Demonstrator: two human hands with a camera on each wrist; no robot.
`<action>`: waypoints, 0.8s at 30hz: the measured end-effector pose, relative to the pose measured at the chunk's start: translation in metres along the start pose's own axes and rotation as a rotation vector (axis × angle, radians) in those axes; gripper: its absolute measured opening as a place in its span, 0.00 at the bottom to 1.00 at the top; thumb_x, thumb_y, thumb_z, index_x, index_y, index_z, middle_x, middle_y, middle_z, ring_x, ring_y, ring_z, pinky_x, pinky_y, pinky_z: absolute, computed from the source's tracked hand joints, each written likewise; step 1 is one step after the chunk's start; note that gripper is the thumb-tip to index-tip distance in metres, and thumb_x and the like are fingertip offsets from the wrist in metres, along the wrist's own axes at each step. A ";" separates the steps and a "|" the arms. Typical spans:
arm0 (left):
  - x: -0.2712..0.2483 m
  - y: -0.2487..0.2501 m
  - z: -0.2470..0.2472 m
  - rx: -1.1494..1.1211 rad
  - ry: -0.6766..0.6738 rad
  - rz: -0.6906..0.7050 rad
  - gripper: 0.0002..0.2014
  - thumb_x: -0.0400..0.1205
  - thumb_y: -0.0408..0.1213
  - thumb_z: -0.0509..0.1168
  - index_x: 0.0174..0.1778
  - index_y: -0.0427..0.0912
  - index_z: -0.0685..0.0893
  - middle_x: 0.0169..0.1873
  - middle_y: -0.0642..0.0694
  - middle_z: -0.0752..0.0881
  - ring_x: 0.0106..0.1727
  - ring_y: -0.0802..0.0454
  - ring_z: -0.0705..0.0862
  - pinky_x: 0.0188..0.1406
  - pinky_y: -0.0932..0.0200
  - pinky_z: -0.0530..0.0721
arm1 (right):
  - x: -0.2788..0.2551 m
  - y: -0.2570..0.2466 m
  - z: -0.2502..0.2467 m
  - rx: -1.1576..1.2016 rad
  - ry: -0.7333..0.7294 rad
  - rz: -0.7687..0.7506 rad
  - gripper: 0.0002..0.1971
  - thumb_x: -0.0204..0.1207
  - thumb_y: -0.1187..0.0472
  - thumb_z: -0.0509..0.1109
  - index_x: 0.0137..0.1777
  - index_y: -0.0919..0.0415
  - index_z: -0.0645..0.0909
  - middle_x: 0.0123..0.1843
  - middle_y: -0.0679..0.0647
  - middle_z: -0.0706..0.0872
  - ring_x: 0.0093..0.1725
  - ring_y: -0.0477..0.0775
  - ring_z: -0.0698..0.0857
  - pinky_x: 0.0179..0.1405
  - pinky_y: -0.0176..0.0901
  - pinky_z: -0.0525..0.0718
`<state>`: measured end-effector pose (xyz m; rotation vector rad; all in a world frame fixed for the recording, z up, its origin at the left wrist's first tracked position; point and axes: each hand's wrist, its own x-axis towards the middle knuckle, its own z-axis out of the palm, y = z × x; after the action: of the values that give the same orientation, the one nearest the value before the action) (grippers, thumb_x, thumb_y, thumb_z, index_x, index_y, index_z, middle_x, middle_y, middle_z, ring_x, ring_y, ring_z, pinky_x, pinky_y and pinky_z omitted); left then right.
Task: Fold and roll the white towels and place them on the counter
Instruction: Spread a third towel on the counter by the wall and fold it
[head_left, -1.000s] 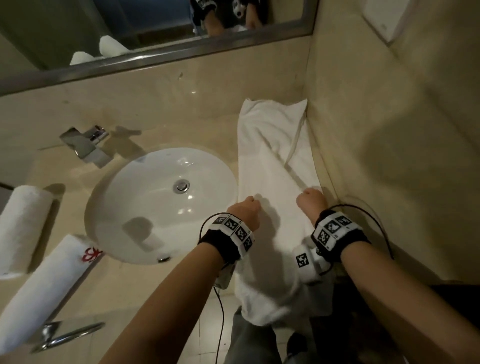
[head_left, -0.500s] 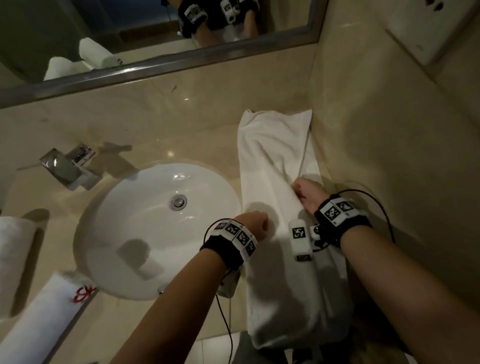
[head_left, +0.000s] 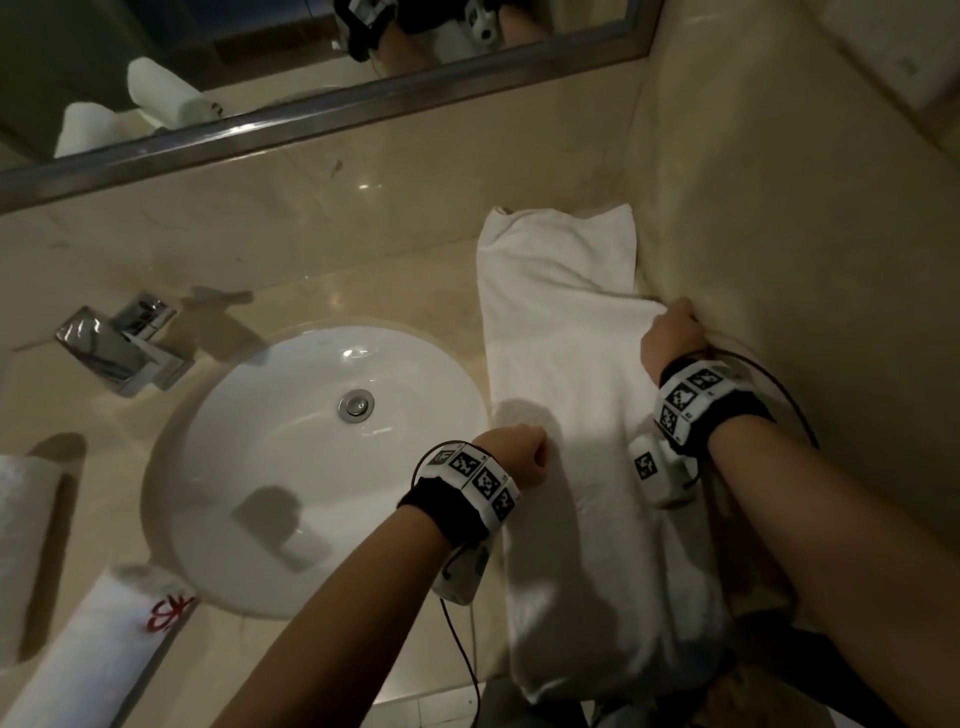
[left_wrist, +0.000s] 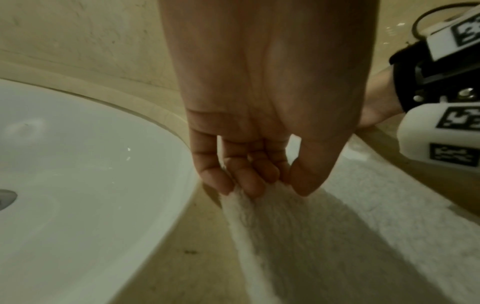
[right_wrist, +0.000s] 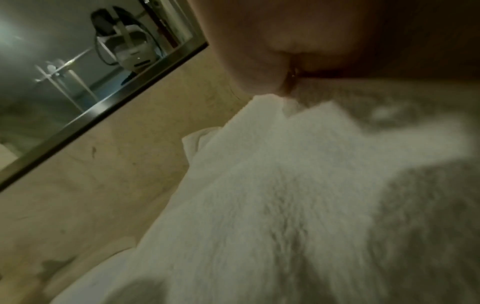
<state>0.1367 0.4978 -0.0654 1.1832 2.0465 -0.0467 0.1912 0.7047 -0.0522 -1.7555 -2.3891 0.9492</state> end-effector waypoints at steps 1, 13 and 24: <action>0.000 0.000 -0.001 0.005 0.003 0.000 0.10 0.80 0.36 0.60 0.55 0.39 0.78 0.56 0.40 0.81 0.55 0.41 0.80 0.48 0.55 0.74 | 0.000 0.003 0.003 0.023 -0.018 0.011 0.19 0.83 0.63 0.56 0.71 0.72 0.64 0.70 0.69 0.74 0.68 0.67 0.76 0.65 0.53 0.74; -0.021 0.012 -0.002 0.137 -0.134 0.033 0.14 0.77 0.38 0.65 0.58 0.39 0.78 0.58 0.38 0.82 0.58 0.39 0.81 0.49 0.55 0.76 | -0.004 0.002 0.001 -0.071 -0.211 -0.083 0.24 0.76 0.60 0.62 0.71 0.67 0.68 0.67 0.63 0.78 0.63 0.65 0.80 0.59 0.48 0.79; -0.019 0.001 -0.028 0.062 0.149 -0.008 0.16 0.83 0.37 0.55 0.67 0.44 0.76 0.66 0.43 0.76 0.64 0.43 0.77 0.58 0.55 0.74 | -0.024 0.008 0.015 0.147 -0.394 0.105 0.40 0.75 0.61 0.69 0.81 0.68 0.50 0.75 0.62 0.69 0.72 0.62 0.72 0.65 0.45 0.73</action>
<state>0.1260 0.4949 -0.0327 1.2495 2.1936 -0.0265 0.2011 0.6781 -0.0610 -1.7936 -2.3708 1.5734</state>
